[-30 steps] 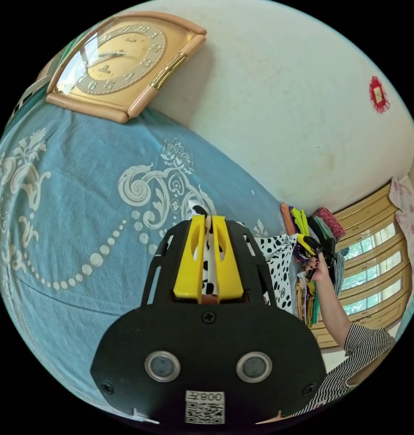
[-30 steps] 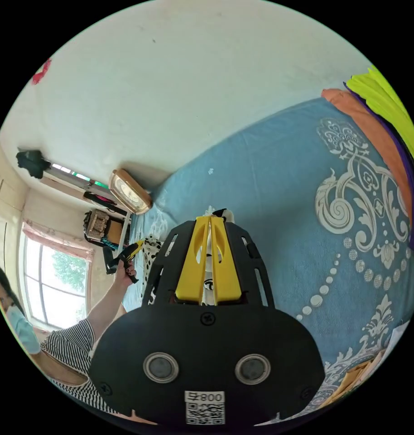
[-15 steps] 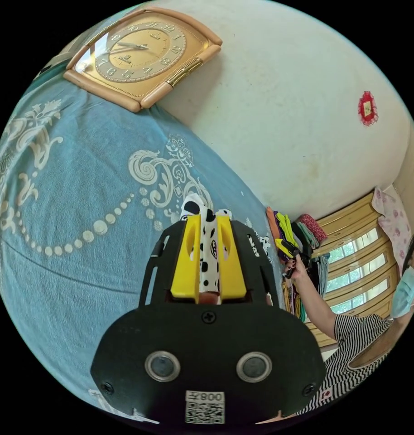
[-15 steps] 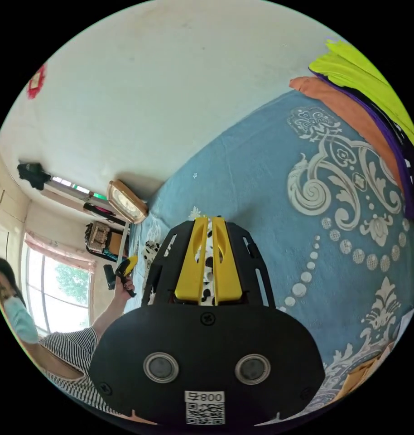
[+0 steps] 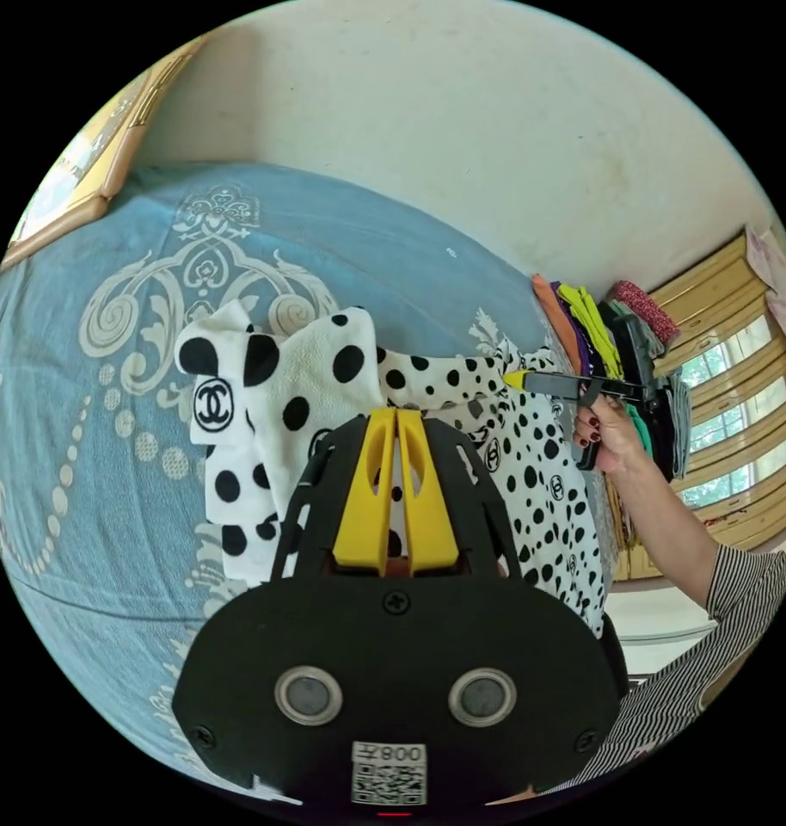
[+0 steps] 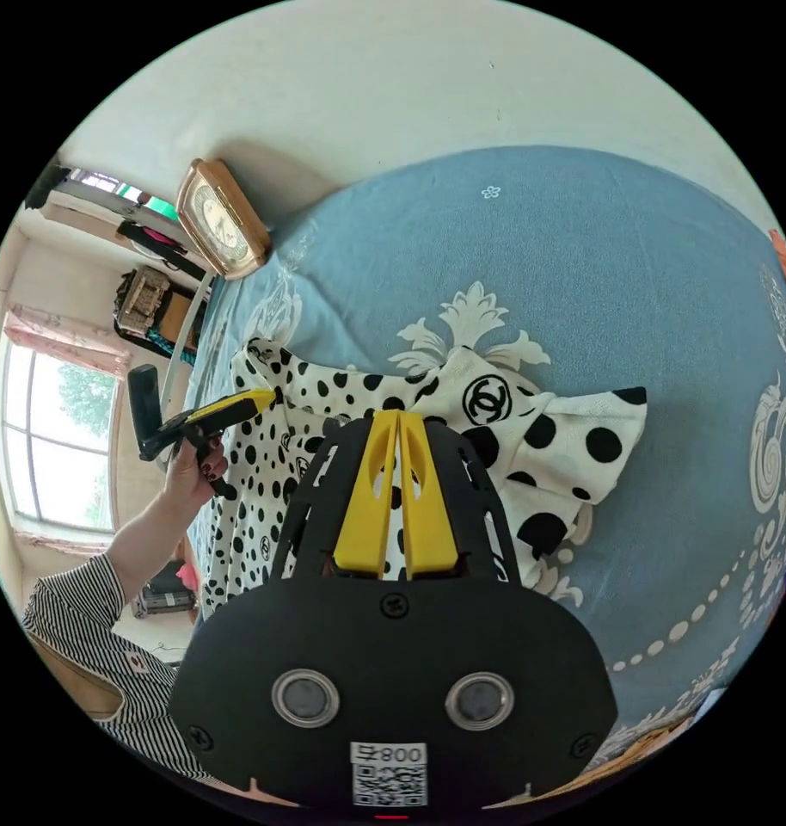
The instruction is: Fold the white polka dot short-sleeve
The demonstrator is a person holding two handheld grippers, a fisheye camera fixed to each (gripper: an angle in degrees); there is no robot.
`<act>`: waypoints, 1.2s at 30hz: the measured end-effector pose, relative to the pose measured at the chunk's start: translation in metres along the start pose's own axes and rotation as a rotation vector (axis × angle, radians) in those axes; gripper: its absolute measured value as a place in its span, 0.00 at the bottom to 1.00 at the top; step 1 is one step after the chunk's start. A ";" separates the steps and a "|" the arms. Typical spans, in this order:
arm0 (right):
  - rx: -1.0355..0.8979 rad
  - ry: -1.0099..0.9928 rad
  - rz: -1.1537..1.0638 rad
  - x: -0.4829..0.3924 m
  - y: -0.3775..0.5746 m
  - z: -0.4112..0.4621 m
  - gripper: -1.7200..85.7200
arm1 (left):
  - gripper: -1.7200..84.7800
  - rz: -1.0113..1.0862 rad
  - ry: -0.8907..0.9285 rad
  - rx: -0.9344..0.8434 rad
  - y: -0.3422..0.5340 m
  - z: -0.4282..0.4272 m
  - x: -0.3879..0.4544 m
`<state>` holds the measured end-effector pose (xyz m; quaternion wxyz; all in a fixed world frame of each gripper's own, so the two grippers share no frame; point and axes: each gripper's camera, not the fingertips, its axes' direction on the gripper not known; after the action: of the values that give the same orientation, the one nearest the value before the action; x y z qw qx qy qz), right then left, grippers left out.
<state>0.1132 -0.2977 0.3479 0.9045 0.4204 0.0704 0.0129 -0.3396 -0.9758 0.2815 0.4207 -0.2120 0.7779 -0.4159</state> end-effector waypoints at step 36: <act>-0.462 -0.020 -0.777 -0.243 -0.165 0.002 0.03 | 0.11 0.699 0.068 -0.253 -0.059 0.116 0.167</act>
<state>-0.1327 -0.4261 0.2512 0.9130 0.1501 0.2096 -0.3161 -0.3372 -1.1773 0.2150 0.4815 0.0300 0.8622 -0.1544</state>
